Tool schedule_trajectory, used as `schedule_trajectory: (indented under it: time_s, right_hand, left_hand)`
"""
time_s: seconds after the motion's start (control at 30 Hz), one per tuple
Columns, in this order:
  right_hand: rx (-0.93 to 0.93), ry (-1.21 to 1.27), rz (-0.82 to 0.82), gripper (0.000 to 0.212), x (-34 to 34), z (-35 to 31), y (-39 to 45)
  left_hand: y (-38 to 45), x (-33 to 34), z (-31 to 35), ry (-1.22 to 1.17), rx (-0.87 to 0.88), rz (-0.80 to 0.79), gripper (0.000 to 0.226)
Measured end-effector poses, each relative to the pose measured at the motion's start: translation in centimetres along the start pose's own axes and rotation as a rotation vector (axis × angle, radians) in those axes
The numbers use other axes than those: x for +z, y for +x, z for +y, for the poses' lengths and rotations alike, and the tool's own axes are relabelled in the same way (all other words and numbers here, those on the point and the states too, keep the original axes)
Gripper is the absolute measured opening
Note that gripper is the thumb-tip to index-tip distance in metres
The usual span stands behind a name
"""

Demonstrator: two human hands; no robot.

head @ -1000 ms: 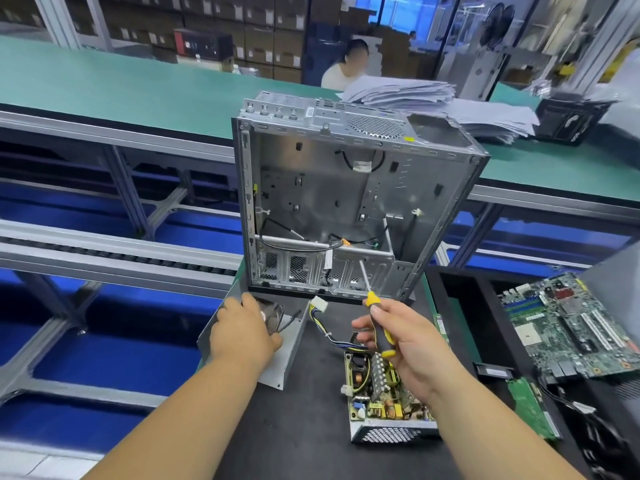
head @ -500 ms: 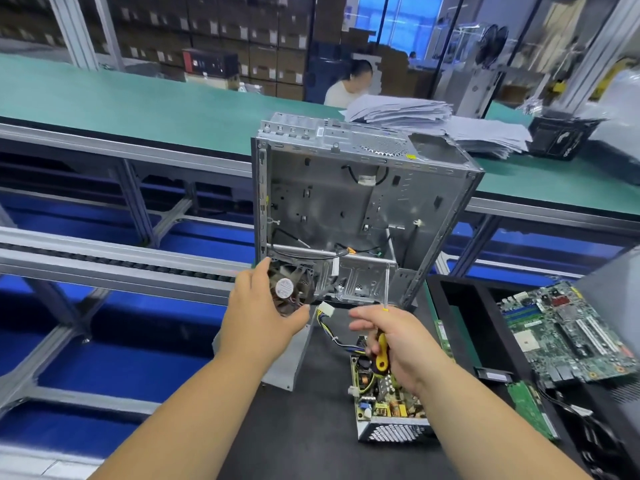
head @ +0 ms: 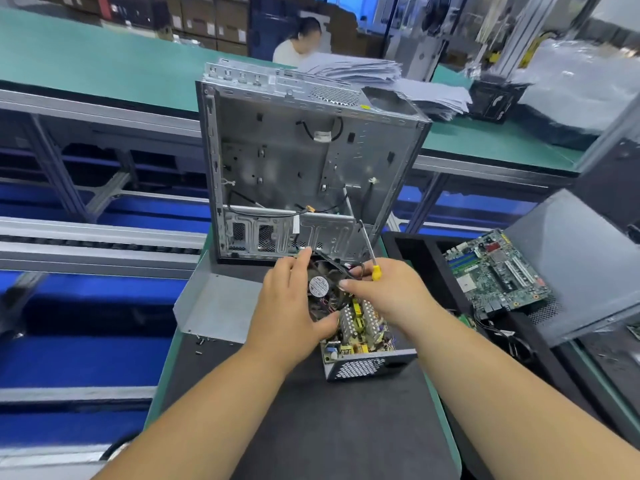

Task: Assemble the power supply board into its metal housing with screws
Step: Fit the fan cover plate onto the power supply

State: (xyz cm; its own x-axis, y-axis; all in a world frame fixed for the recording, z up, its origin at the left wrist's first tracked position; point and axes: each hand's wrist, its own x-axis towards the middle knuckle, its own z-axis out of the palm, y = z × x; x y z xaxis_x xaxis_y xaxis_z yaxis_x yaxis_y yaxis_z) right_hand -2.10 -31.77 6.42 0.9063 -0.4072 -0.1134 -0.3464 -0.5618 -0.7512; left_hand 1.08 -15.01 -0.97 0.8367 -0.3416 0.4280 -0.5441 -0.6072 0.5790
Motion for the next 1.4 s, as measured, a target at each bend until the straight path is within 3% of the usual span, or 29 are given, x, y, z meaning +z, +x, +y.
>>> schedule_trajectory:
  time_s: [0.13,0.27,0.37,0.53,0.73,1.0,1.3,1.4]
  right_hand:
    - [-0.082,-0.099,0.019,0.020,-1.7,2.1,0.6]
    - [-0.198,-0.295,-0.014,0.021,-2.7,4.7,1.3]
    - [-0.197,-0.390,-0.093,0.024,-3.2,6.8,1.7]
    - [-0.199,-0.351,-0.158,0.025,-3.8,9.5,2.2]
    - [-0.238,-0.333,-0.239,0.026,-4.1,10.6,3.0]
    - [-0.231,-0.390,-0.320,0.025,-2.9,12.4,2.3]
    - [-0.267,-0.493,-0.378,0.027,-2.3,12.7,2.2]
    - [-0.256,-0.521,-0.398,0.027,-2.3,12.6,2.1]
  left_hand:
    - [-0.1,0.7,0.9,-0.058,-0.003,-0.059,0.099]
    - [0.0,1.2,0.6,-0.242,-0.109,-0.074,0.048]
    - [-0.1,2.1,0.8,-0.418,-0.308,-0.157,0.015]
    - [-0.8,3.9,2.3,-0.472,-0.460,-0.277,0.015]
    - [-1.3,4.3,2.8,-0.389,-0.469,-0.285,0.009]
    - [-2.6,4.8,1.9,-0.277,-0.431,-0.462,0.004]
    - [-3.1,5.1,1.4,-0.236,-0.463,-0.552,0.007]
    - [-3.0,5.2,1.6,-0.231,-0.477,-0.555,0.019]
